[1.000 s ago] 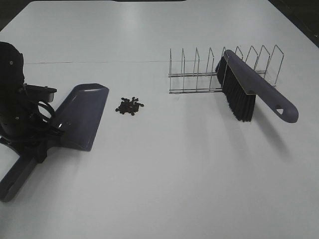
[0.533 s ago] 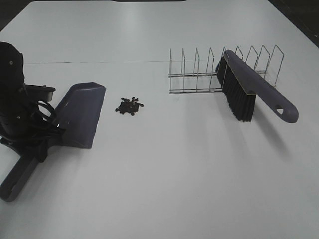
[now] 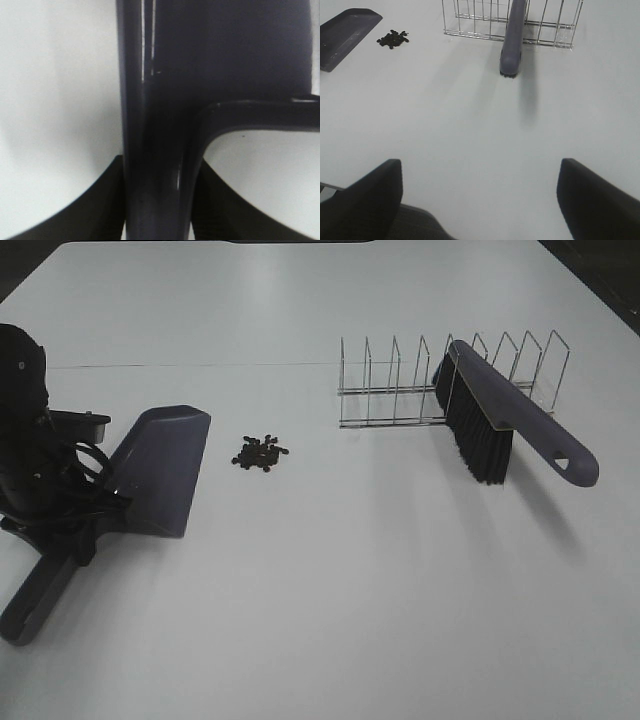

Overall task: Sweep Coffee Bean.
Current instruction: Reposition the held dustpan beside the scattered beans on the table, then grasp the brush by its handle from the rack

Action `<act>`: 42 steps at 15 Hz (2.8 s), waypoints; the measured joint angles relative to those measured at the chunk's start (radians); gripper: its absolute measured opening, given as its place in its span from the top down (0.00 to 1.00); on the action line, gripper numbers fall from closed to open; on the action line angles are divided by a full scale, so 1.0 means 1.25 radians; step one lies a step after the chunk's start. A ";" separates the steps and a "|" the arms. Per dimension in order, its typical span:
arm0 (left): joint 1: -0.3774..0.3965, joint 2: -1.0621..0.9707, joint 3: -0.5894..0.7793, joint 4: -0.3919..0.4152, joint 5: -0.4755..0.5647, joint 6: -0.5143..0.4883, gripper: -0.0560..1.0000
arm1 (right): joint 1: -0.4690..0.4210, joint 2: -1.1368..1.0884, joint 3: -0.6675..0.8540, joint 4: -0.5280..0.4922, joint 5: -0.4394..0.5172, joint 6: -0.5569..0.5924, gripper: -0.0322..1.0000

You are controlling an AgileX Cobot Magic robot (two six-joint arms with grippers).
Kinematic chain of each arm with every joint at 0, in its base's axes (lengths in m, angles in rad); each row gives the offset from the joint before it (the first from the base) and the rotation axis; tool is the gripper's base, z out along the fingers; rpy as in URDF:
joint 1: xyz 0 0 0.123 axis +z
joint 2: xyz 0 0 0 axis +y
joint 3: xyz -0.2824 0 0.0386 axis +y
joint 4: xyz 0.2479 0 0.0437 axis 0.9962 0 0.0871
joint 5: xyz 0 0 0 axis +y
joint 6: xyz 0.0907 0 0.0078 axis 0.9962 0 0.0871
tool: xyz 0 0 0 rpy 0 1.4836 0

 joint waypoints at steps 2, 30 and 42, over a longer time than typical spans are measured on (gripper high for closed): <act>0.000 0.000 0.000 0.000 0.000 0.000 0.65 | 0.000 0.000 0.000 0.001 0.000 0.000 0.22; 0.000 0.000 0.000 -0.014 0.002 0.000 0.65 | 0.000 1.309 -0.754 0.025 0.086 0.015 0.01; 0.000 0.000 -0.001 -0.023 0.003 0.000 0.65 | -0.003 1.806 -1.127 -0.039 0.086 -0.066 0.03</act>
